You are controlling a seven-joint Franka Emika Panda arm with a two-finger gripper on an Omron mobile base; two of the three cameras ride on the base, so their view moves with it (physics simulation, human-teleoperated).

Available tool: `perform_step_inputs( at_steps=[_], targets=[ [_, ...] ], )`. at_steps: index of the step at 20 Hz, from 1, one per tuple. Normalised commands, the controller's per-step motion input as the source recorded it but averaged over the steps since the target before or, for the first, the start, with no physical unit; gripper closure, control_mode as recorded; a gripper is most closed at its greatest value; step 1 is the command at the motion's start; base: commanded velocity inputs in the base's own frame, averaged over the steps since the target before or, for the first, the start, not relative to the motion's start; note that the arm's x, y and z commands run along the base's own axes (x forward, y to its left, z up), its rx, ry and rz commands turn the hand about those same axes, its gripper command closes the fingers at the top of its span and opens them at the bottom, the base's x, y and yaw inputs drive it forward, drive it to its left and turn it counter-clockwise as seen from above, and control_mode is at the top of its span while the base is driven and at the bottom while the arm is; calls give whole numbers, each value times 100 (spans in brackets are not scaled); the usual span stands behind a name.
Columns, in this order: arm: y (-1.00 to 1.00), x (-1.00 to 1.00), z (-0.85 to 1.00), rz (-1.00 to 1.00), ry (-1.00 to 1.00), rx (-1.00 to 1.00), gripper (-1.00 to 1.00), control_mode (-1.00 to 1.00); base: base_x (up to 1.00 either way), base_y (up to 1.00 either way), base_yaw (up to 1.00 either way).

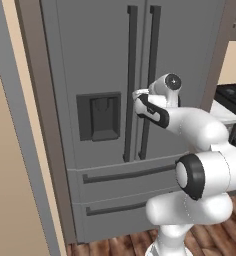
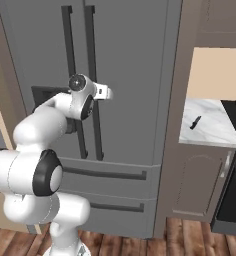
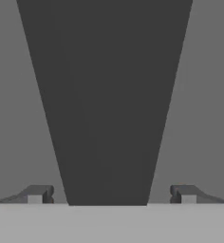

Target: Retrieve the butter from the fridge and place it on a plate on the dining table. Then retrieve the butter knife by the fridge and place it near the plate.

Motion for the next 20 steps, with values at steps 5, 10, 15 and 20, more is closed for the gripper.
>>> perform_step_inputs(
  at_steps=[5, 10, 15, 20],
  targets=[
    [-2, 18, 0, 1, 1, 0, 100, -100, 0, 0, 0],
    [-16, -13, 1, -1, 0, 0, 100, -100, 0, 0, 0],
    [-22, -49, 6, 0, 0, 0, 100, -100, 0, 0, 0],
    [-50, -91, 12, 0, 0, 13, 100, -100, 0, 0, 0]
  ],
)
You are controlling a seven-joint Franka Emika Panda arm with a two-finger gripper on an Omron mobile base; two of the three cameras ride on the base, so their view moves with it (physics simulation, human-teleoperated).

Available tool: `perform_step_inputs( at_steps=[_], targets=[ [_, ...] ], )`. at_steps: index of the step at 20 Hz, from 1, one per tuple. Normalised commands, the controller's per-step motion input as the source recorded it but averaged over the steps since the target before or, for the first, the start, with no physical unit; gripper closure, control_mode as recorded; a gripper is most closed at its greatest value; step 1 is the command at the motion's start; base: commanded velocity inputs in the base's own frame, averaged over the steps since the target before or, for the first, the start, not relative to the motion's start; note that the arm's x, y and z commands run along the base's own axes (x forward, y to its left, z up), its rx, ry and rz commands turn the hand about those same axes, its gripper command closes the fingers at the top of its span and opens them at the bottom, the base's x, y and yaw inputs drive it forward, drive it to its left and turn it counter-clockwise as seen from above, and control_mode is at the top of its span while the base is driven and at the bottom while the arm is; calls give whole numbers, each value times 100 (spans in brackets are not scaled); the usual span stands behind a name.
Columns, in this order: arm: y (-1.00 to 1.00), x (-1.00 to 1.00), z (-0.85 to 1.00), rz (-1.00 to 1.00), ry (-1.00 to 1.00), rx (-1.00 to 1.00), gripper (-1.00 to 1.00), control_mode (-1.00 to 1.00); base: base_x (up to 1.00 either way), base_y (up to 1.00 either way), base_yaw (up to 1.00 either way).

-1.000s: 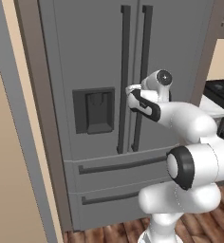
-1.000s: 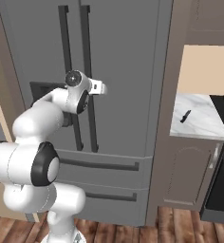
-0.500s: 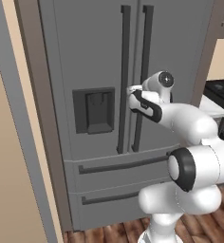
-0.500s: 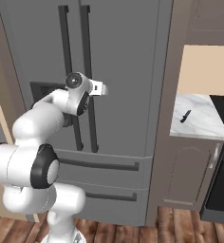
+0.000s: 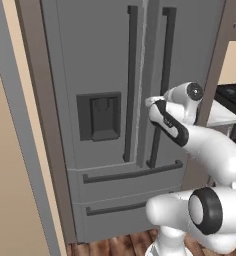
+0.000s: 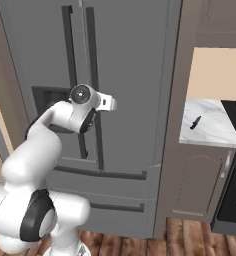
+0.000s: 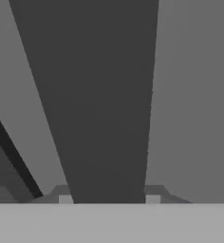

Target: Retrieve the butter from the fridge and place it on a plate on the dining table. Then retrieve the butter knife by the fridge and place it near the plate.

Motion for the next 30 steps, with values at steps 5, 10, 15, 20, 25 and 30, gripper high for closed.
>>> perform_step_inputs(
  at_steps=[5, 10, 15, 20, 25, 30],
  targets=[
    [-63, -100, 24, 1, 0, 17, 100, -100, 0, 0, 0],
    [-64, -99, 39, 3, 4, 11, 100, -100, 0, 0, 0],
    [-74, -81, 26, 2, 10, 5, 100, -100, 0, 0, 0],
    [-100, -68, 0, 6, 12, 7, 100, -100, 0, 0, 0],
    [-71, -87, 0, 1, 7, 3, 100, -100, 0, 0, 0],
    [58, -25, 0, -5, 9, -14, 100, -100, 0, 0, 0]
  ],
)
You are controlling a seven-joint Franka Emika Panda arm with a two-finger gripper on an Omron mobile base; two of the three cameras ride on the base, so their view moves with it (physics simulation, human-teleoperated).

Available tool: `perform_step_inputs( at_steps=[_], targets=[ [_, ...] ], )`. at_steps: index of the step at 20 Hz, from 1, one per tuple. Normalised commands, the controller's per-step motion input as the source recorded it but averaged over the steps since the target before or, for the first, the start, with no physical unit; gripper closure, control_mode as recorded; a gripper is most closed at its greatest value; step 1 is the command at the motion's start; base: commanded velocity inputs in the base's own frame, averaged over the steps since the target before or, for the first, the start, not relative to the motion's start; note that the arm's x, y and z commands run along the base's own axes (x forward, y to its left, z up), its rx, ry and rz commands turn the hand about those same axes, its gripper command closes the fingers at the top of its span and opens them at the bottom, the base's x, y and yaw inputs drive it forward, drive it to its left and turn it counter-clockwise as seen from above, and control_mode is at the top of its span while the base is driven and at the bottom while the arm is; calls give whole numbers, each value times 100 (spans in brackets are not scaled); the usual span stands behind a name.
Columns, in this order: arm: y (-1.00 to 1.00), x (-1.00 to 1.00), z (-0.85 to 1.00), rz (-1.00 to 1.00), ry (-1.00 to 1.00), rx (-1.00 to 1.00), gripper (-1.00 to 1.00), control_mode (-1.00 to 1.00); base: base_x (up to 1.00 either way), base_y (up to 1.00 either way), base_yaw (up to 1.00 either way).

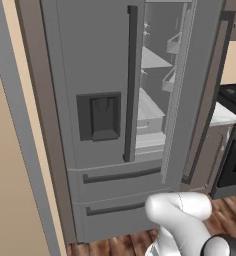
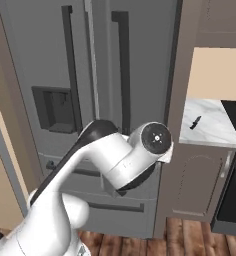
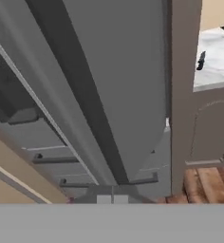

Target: Retrieve the butter from the fridge and place it on a plate on the dining table. Then retrieve the butter knife by the fridge and place it near the plate.

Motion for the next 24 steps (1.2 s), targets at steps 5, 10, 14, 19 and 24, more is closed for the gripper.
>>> perform_step_inputs(
  at_steps=[5, 10, 14, 19, 24],
  targets=[
    [100, -4, 10, -13, 21, -32, -100, -100, 0, 0, 0],
    [94, -30, 20, -12, 17, -25, -100, -100, 0, 0, 0],
    [83, 0, -3, 1, 18, -25, -100, -100, 0, 0, 0],
    [80, 9, -6, 12, 3, -35, -100, -100, 0, 0, 0],
    [44, 3, 0, 18, -4, -30, -100, -100, 0, 0, 0]
  ],
)
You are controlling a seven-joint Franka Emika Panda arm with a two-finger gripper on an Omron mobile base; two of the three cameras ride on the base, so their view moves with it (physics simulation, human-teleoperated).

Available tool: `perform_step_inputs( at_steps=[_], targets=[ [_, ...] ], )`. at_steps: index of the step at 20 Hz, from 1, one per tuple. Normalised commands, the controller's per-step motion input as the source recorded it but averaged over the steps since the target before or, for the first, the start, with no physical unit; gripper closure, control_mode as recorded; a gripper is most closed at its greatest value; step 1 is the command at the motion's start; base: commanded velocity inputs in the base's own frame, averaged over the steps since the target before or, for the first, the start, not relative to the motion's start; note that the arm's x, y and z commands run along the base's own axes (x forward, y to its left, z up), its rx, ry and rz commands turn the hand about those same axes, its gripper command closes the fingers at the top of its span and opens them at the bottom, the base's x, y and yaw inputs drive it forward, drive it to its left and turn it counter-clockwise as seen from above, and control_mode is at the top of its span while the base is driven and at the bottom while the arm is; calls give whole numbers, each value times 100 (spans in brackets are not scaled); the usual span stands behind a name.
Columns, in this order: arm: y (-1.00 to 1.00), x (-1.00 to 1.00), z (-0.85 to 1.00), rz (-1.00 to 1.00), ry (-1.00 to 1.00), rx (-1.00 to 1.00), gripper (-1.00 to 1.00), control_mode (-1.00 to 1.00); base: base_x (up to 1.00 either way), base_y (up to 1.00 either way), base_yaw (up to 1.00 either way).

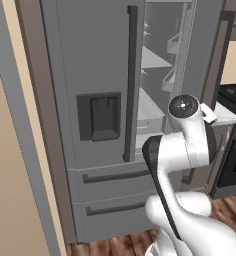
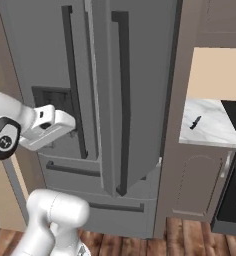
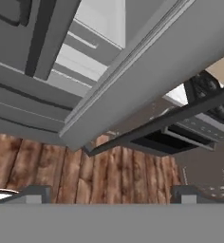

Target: Retrieve the butter from the fridge and place it on a plate on the dining table. Then retrieve the butter knife by the fridge and place it near the plate.

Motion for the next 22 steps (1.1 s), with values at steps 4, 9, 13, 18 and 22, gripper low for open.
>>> perform_step_inputs(
  at_steps=[4, 9, 13, 18, 22],
  targets=[
    [31, 23, 0, 20, 0, -25, -100, -100, 0, 0, 0],
    [13, 29, -4, 25, -1, -21, -100, -100, 0, 0, 0],
    [26, 36, -12, 20, 3, -21, -100, -100, 0, 0, 0],
    [4, 30, -15, 8, 16, -13, -100, -100, 0, 0, 0],
    [-15, 33, -19, 0, 27, -3, -100, -100, 0, 0, 0]
  ],
)
